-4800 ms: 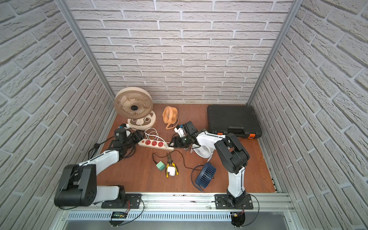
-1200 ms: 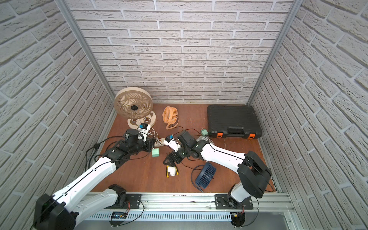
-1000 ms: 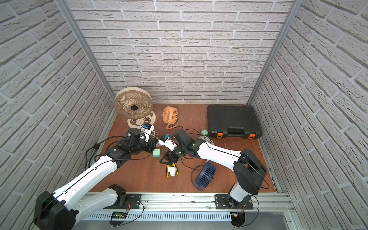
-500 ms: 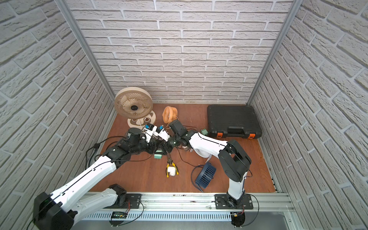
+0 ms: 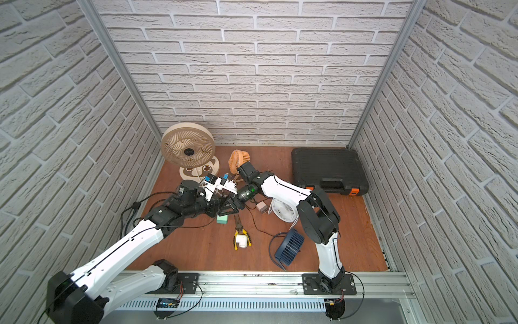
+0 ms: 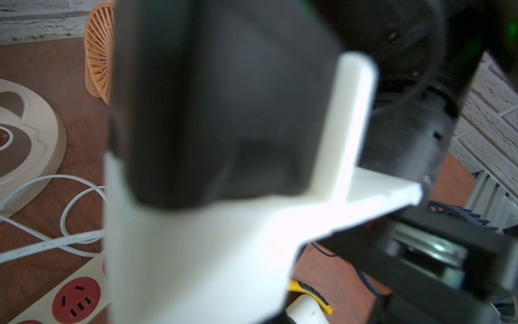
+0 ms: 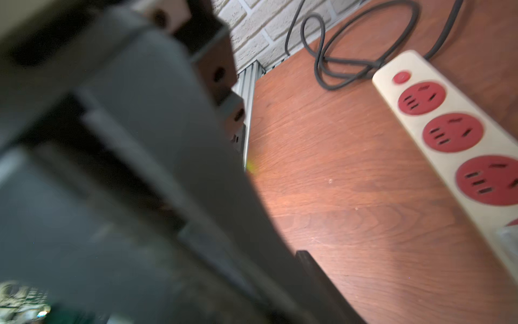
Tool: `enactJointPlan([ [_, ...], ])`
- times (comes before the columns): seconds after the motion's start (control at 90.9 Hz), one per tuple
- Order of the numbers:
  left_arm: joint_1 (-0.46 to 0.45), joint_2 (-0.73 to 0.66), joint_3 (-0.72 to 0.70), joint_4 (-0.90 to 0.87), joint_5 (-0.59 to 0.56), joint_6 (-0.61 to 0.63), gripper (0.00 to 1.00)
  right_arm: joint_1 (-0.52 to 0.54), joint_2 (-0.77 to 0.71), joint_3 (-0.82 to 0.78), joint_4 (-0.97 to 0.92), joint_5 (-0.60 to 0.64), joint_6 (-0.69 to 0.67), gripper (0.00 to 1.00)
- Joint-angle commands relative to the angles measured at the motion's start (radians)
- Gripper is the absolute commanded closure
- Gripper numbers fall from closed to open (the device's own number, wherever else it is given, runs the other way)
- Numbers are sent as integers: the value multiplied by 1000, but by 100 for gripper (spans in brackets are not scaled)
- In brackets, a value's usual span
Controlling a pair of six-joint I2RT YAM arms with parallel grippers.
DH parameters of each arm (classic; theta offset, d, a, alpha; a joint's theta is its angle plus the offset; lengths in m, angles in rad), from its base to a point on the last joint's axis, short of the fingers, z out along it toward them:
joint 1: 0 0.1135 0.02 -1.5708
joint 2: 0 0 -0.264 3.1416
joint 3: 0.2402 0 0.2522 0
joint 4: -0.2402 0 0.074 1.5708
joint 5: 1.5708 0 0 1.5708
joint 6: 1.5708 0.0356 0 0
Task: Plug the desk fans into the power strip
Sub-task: Pick up the plug from the center of the board.
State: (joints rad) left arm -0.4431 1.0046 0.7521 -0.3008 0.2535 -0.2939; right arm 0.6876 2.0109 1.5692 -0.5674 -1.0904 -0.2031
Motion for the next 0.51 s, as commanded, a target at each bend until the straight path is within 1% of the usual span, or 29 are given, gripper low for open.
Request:
enactJointPlan([
  [0.0,-6,-20,32,40,2,19,100,15,32,38,-155,-42,-95,45],
  [0.132,-6,-19,34,42,2,21,100,16,55,67,-207,-19,-119,56],
  [0.198,-6,-16,37,40,1,21,100,19,61,83,-228,-13,-132,64],
  [0.22,-6,-15,38,39,0,20,100,20,63,86,-233,-10,-134,68],
  [0.242,-5,-14,40,38,0,19,100,21,64,90,-236,-8,-136,75],
  [0.286,-5,-11,48,29,-4,13,100,21,66,98,-239,2,-137,93],
  [0.319,-5,-9,55,19,-7,5,82,21,65,100,-230,9,-128,97],
  [0.352,-5,-12,63,4,-14,-7,59,21,67,102,-219,22,-121,97],
  [0.407,-3,-25,77,-24,-38,-30,31,24,65,111,-196,58,-106,97],
  [0.418,-3,-30,79,-31,-45,-34,27,25,65,112,-187,67,-101,97],
  [0.451,-1,-45,89,-56,-82,-49,16,26,61,109,-153,104,-87,97],
  [0.484,8,-63,95,-87,-127,-70,10,26,58,107,-125,130,-87,97],
  [0.495,12,-69,95,-100,-162,-80,8,27,57,107,-115,139,-86,97],
])
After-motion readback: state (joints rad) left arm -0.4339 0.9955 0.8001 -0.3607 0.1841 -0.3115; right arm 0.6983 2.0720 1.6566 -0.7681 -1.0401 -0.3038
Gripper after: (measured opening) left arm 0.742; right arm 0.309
